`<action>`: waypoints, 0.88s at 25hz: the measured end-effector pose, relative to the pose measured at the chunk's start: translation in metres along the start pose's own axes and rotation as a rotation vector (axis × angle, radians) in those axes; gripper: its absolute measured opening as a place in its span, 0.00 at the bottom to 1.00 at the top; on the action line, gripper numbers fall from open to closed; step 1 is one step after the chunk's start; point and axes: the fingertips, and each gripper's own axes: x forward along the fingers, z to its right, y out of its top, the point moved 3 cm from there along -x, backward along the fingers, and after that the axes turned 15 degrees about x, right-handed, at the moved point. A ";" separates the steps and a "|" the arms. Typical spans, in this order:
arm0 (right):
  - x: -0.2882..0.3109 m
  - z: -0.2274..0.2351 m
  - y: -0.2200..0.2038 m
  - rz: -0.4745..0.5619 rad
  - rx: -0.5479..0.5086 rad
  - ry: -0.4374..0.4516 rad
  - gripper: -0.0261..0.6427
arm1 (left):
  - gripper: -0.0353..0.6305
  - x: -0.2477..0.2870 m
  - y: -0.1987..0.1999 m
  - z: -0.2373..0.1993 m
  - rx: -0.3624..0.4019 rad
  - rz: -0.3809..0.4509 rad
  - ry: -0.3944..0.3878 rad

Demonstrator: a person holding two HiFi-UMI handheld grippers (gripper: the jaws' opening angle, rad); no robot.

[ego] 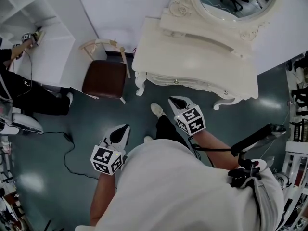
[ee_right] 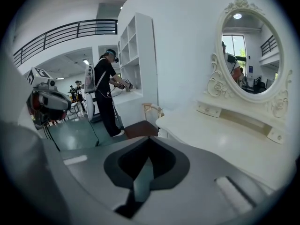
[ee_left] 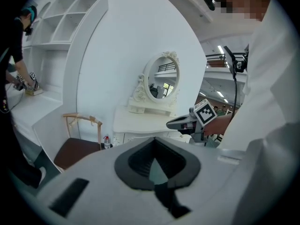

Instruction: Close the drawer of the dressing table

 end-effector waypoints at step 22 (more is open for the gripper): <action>-0.034 -0.021 -0.009 0.044 -0.059 0.027 0.04 | 0.06 -0.005 -0.007 0.029 0.026 -0.004 -0.023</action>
